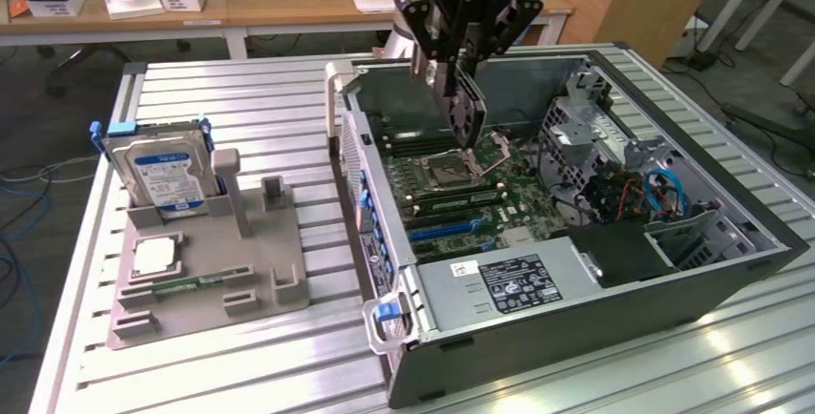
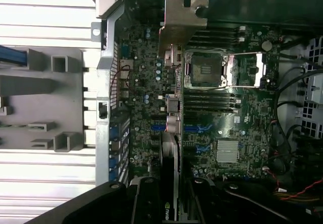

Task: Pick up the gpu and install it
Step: 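Pick up the gpu and move the gpu toward the slot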

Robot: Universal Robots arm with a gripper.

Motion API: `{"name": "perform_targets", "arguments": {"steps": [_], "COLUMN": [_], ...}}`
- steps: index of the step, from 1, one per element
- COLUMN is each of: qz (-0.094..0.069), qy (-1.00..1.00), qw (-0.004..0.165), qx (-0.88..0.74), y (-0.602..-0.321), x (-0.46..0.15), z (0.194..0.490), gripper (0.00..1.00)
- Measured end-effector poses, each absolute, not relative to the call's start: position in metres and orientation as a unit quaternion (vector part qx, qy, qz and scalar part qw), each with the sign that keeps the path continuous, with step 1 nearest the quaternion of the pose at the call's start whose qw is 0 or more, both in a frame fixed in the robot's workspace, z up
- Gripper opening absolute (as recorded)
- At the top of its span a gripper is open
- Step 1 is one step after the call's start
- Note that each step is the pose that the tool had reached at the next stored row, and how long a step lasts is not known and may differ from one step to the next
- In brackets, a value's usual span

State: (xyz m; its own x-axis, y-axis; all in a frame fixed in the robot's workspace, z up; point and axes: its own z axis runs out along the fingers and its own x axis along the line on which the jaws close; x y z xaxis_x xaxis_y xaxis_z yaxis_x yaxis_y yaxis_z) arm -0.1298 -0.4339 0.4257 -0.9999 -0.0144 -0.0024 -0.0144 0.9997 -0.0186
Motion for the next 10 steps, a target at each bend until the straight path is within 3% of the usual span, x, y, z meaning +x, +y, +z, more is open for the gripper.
{"name": "perform_targets", "arguments": {"steps": [10], "qz": [-0.009], "qy": [1.000], "qw": [0.001], "qx": [-0.007], "y": [-0.4339], "x": [-0.1195], "z": [0.4252], "gripper": [0.26]}}
